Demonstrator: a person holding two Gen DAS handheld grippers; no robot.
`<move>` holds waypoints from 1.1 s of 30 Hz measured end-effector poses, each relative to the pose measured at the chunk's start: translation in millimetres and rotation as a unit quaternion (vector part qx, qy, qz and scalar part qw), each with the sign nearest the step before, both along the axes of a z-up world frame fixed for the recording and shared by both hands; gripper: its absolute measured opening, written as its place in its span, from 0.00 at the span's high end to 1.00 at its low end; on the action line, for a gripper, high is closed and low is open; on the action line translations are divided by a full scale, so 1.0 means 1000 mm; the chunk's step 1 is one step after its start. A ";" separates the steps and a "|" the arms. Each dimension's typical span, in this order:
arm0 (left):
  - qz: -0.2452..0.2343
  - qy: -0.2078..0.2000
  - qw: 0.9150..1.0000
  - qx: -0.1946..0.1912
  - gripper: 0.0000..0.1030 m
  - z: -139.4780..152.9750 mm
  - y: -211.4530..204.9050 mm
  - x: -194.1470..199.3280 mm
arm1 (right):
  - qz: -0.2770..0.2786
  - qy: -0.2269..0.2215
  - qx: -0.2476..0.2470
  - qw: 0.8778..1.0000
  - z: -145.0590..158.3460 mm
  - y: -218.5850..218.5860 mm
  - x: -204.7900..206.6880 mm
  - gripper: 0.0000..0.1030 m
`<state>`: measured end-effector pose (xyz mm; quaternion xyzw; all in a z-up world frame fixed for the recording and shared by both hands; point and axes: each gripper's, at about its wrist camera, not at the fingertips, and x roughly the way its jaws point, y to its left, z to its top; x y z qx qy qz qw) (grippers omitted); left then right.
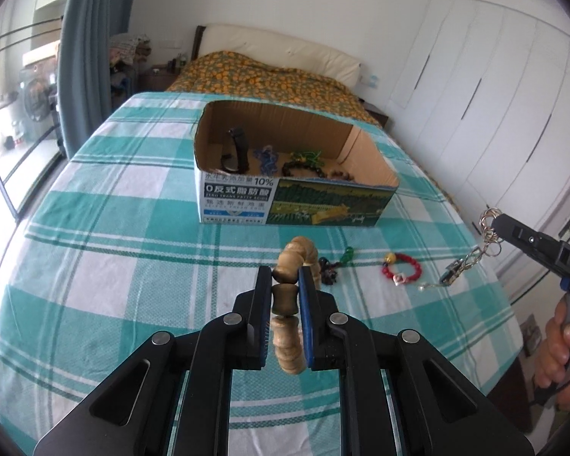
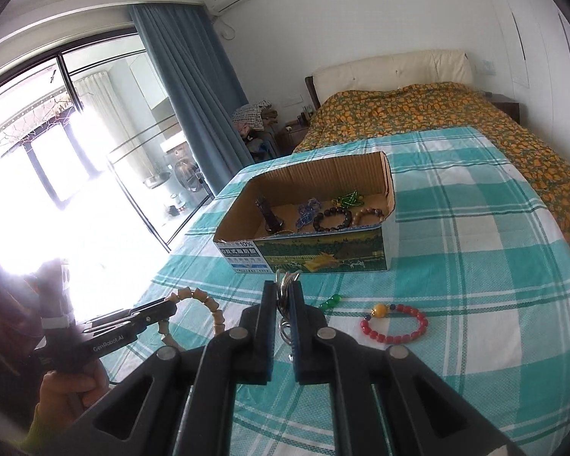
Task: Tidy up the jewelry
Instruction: 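Carry both items into the cardboard box and open both tools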
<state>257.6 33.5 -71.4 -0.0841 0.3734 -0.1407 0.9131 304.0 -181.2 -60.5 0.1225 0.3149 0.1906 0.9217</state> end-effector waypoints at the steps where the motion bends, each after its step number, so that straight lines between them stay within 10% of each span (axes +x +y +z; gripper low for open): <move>1: 0.000 -0.003 1.000 0.002 0.88 0.002 0.001 0.000 | 0.000 -0.003 -0.001 1.000 0.002 -0.001 -0.002 0.94; 18: -0.006 -0.023 1.000 0.012 0.88 0.030 0.006 0.012 | 0.009 -0.016 0.009 1.000 0.023 -0.009 0.004 0.94; 33: -0.001 -0.067 0.997 0.028 0.88 0.084 0.002 0.113 | 0.016 -0.074 -0.016 0.997 0.078 0.012 0.111 0.94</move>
